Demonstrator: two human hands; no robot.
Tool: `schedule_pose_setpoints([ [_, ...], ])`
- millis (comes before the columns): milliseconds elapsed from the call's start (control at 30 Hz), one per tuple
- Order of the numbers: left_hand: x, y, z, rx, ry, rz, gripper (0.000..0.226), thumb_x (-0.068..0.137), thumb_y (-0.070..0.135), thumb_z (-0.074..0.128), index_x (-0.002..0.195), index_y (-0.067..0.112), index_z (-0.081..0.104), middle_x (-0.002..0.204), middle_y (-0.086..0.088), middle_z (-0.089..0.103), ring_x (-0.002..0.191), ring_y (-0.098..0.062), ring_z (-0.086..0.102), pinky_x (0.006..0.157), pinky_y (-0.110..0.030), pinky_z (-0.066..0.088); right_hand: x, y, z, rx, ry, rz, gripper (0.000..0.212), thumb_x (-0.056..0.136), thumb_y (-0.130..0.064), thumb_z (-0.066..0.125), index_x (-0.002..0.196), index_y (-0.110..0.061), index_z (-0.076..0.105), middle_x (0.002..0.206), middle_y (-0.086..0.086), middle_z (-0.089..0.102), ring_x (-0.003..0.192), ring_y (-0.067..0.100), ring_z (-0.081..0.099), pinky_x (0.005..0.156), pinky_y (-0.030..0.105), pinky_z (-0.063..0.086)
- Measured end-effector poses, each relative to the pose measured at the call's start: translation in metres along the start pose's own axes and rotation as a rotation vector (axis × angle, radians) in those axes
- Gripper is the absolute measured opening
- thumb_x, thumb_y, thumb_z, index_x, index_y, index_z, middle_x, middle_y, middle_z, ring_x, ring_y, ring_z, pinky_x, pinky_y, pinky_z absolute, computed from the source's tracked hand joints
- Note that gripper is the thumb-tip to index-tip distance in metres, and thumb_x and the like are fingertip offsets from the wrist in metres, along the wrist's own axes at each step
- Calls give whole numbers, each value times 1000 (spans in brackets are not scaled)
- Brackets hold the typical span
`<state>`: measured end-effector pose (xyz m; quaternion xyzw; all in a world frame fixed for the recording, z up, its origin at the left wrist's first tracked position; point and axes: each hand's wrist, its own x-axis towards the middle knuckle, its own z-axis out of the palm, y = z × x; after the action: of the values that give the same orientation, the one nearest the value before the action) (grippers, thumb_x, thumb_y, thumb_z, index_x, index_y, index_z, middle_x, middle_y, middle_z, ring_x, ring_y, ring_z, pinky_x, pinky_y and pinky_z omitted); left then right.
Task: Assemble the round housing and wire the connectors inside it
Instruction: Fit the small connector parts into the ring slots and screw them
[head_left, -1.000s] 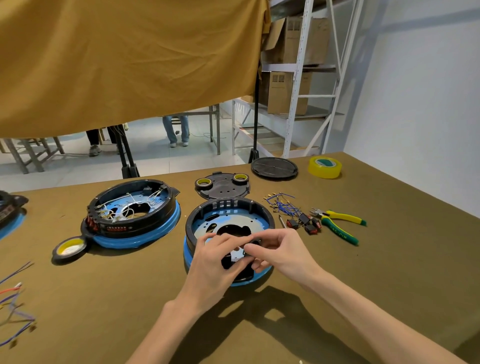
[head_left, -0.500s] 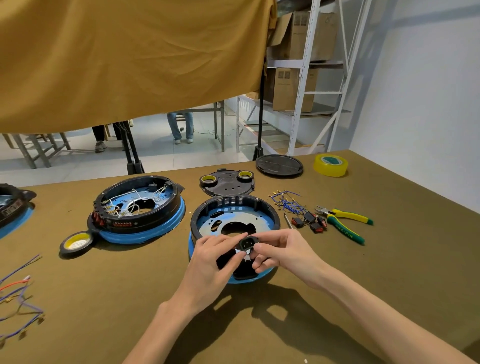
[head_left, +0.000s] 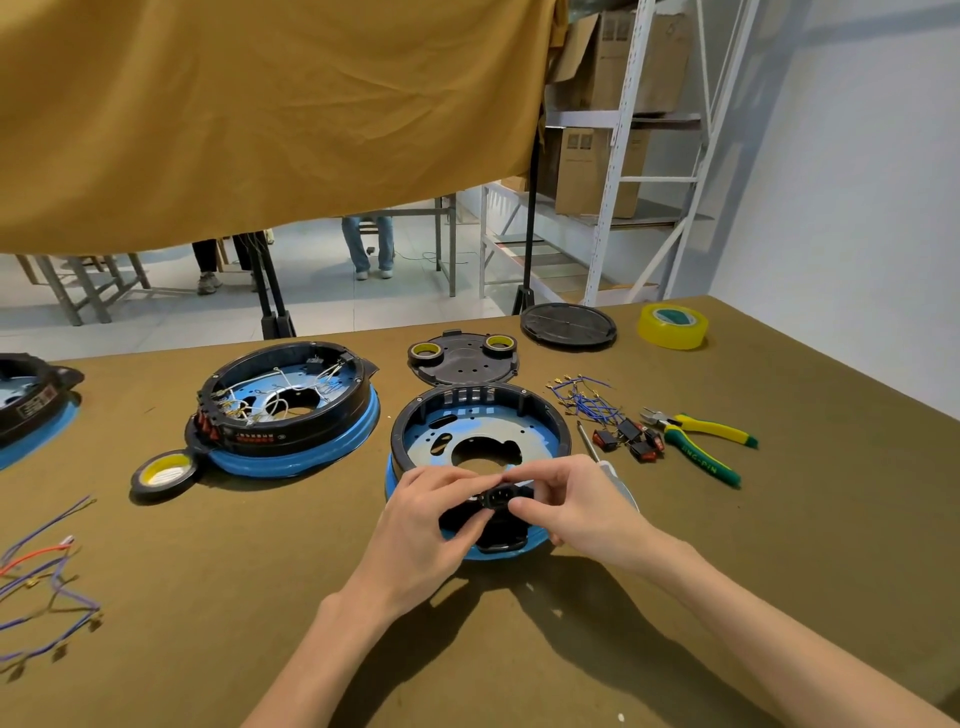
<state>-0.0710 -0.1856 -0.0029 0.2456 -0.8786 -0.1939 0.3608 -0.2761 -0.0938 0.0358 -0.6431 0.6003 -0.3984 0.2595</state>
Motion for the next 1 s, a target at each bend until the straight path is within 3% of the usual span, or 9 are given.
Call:
schedule_pose_setpoints([
  [100, 0, -1, 0, -11, -9, 8, 40, 91, 30, 73, 131, 33, 68, 120, 20, 67, 117, 0, 55, 105, -28, 45, 1, 1, 2, -91, 23, 4, 29, 96, -20, 68, 124, -28, 72, 59, -3, 64, 53, 8, 56, 64, 44, 55],
  [167, 0, 0, -1, -22, -6, 4, 38, 91, 35, 70, 129, 32, 69, 120, 19, 68, 116, 0, 57, 104, -28, 46, 0, 1, 4, -115, 34, -11, 30, 96, -19, 68, 126, -24, 72, 61, -1, 64, 54, 9, 56, 65, 41, 55],
  [367, 0, 2, 3, -90, 98, -22, 38, 91, 34, 70, 127, 24, 71, 120, 17, 71, 115, 4, 62, 104, -28, 47, 1, -1, 1, -94, 70, -24, 29, 97, -20, 69, 126, -24, 71, 61, -7, 64, 55, 6, 60, 59, 26, 53],
  [533, 2, 3, 3, -100, 137, -17, 33, 92, 27, 71, 124, 20, 74, 119, 14, 73, 115, 6, 63, 102, -28, 50, 3, -1, 1, -98, 74, -23, 28, 98, -23, 68, 126, -22, 70, 62, -4, 66, 53, 9, 64, 61, 23, 56],
  [733, 2, 3, 3, -90, 152, -22, 33, 89, 17, 78, 121, 20, 75, 117, 12, 74, 113, 5, 64, 101, -30, 52, 4, -1, 1, -125, 57, -11, 30, 100, -24, 66, 130, -21, 68, 62, -10, 65, 52, 10, 66, 71, 36, 63],
  [1000, 3, 3, 4, -87, 163, -17, 33, 87, 18, 80, 119, 20, 75, 117, 15, 71, 113, 4, 64, 100, -31, 52, 5, -1, 6, -163, 115, -26, 29, 98, -24, 68, 127, -20, 70, 64, -11, 67, 58, 8, 68, 66, 31, 62],
])
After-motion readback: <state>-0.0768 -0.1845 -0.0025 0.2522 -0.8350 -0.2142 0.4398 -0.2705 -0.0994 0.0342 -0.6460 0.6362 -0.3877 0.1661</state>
